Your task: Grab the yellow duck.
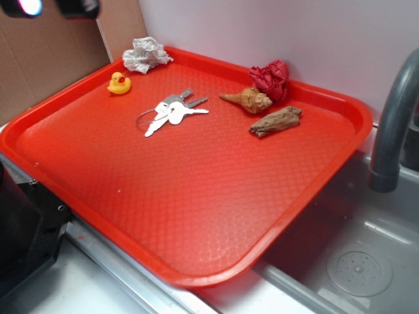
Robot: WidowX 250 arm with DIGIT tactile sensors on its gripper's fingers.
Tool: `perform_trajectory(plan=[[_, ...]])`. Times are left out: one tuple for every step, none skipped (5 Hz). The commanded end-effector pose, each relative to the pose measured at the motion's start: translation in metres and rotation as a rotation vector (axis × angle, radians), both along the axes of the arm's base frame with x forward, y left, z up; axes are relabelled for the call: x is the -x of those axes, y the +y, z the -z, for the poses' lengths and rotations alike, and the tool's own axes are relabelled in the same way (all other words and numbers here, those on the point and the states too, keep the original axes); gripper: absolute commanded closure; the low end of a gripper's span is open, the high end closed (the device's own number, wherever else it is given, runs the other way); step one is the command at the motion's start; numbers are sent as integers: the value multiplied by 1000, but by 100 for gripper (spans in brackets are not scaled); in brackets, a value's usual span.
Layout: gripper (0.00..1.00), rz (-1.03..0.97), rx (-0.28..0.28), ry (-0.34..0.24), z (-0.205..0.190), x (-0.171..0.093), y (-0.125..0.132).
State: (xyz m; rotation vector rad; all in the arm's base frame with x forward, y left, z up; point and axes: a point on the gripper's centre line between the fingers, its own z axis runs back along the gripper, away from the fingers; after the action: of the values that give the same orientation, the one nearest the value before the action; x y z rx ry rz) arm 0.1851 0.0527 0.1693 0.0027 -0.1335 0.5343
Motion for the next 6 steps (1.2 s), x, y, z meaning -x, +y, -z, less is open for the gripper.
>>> perform_trajectory(plan=[[0,-496,-84,-63,45,-3,76],[0,-533,-80,-54,69,-9,97],[0,-533,-80,-54,69,-9,97],[0,-533,-80,-54,69,-9,97],[0,-533,-80,-54,69,-9,97],[0,-533,-80,-54,69,-9,97]])
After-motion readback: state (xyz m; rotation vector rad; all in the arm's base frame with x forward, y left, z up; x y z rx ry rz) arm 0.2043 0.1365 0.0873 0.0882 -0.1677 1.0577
